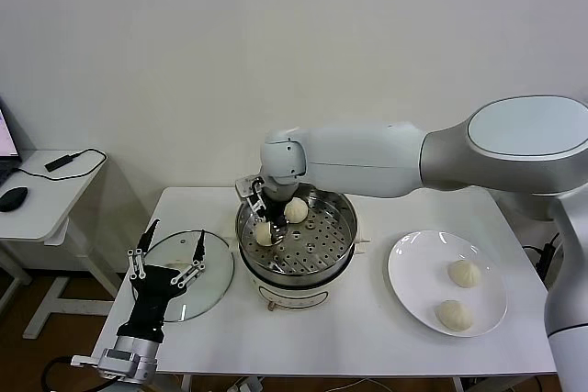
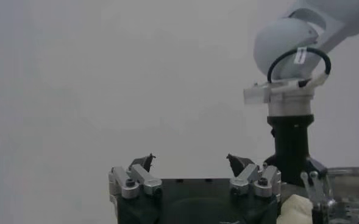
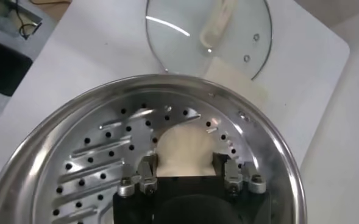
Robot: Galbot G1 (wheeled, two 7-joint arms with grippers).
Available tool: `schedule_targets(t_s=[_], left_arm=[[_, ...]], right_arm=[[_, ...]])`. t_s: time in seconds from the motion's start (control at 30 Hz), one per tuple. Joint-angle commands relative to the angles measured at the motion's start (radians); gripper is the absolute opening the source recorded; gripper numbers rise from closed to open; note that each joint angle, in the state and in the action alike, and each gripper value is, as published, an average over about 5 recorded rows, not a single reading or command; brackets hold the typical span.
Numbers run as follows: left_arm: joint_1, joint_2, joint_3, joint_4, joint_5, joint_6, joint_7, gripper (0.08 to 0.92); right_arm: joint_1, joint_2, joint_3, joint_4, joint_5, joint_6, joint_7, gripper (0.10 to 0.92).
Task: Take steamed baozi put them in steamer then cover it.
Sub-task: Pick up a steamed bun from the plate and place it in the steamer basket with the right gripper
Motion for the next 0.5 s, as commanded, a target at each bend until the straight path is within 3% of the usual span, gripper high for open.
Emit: schedule_targets(t_s=[0.03, 0.2, 0.37, 0.5], left_arm=[[-0.001, 0.0, -0.003, 0.006, -0.002, -0.002, 0.001, 0.823], [-0.002, -0.001, -0.004, 0.008, -0.002, -0.002, 0.001, 0.823], [-0.002, -0.002, -0.004, 0.011, -0.002, -0.001, 0.0, 0.823], [-0.003, -0.004, -0.002, 0.012, -0.002, -0.002, 0.0, 0.823]], right_arm=[[-0.02, 0.023, -0.003, -0.013, 0.018, -0.014, 0.044, 0.636], [-0.02, 0.015, 0.0, -0.006, 0.017, -0.013, 0.044, 0.656], [-0.006, -0.013, 0.022, 0.025, 0.017, -0.011, 0.039, 0.771], [0.034, -0.087, 0.059, 0.101, 0.005, -0.009, 0.015, 0.817]])
